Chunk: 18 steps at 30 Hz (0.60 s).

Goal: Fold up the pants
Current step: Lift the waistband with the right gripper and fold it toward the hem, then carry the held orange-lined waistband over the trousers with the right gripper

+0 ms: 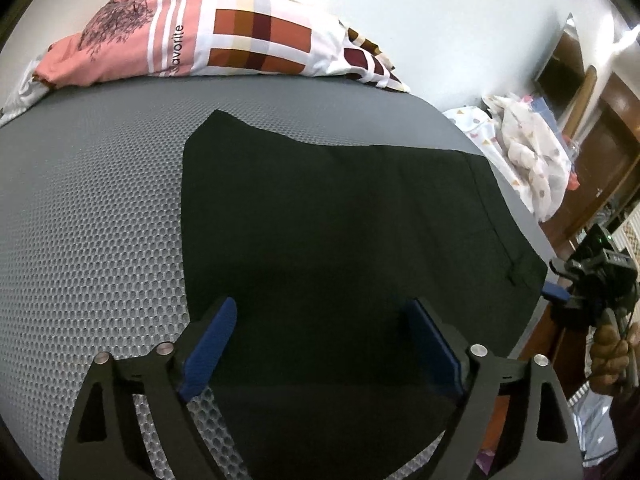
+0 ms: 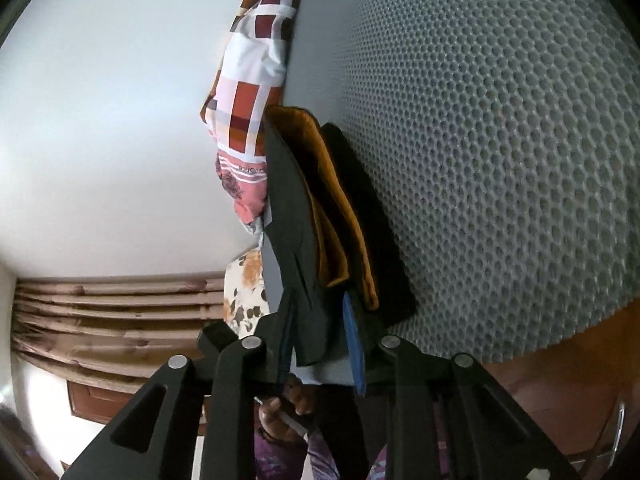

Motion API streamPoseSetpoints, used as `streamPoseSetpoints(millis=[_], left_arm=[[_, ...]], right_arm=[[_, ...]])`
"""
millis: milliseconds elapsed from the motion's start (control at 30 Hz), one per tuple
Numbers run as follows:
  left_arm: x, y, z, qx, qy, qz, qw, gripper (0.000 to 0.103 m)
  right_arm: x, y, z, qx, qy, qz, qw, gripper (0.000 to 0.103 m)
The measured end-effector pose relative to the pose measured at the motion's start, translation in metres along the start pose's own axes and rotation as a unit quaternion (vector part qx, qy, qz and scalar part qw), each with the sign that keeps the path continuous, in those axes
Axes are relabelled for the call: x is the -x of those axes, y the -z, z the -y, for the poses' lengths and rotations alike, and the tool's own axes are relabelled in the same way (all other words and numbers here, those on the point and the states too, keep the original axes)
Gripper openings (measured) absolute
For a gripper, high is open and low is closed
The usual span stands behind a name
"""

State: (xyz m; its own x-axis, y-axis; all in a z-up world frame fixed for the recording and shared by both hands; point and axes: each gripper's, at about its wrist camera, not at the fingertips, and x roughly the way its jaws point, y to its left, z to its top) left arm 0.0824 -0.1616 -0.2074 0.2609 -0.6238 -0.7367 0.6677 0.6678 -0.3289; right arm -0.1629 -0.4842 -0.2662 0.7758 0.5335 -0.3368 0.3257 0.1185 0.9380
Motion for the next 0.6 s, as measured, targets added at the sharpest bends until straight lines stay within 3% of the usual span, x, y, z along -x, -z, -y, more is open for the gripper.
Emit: streamPoseSetpoints(millis=[100, 200, 267, 300, 500, 600], left_arm=[[0.0, 0.0, -0.001, 0.001, 0.001, 0.003, 1.0, 0.09], [0.0, 0.0, -0.003, 0.006, 0.007, 0.004, 1.0, 0.091], [0.0, 0.0, -0.003, 0.006, 0.008, 0.004, 0.9999, 0.091], [0.0, 0.0, -0.003, 0.005, 0.007, 0.004, 1.0, 0.091], [0.003, -0.003, -0.009, 0.029, 0.014, -0.005, 0.9995, 0.091], [0.003, -0.002, -0.012, 0.037, 0.016, -0.003, 0.9992, 0.092]], right_arm=[[-0.004, -0.009, -0.003, 0.0, 0.0, 0.006, 1.0, 0.035], [-0.011, -0.014, -0.013, 0.019, 0.016, 0.013, 1.0, 0.034], [-0.015, -0.016, -0.018, 0.039, 0.048, 0.017, 0.998, 0.013], [-0.017, -0.016, -0.018, 0.046, 0.062, 0.017, 0.997, 0.013], [-0.002, 0.015, -0.064, 0.101, 0.033, 0.028, 0.994, 0.012], [0.003, 0.023, -0.044, 0.086, 0.053, 0.018, 0.995, 0.012]])
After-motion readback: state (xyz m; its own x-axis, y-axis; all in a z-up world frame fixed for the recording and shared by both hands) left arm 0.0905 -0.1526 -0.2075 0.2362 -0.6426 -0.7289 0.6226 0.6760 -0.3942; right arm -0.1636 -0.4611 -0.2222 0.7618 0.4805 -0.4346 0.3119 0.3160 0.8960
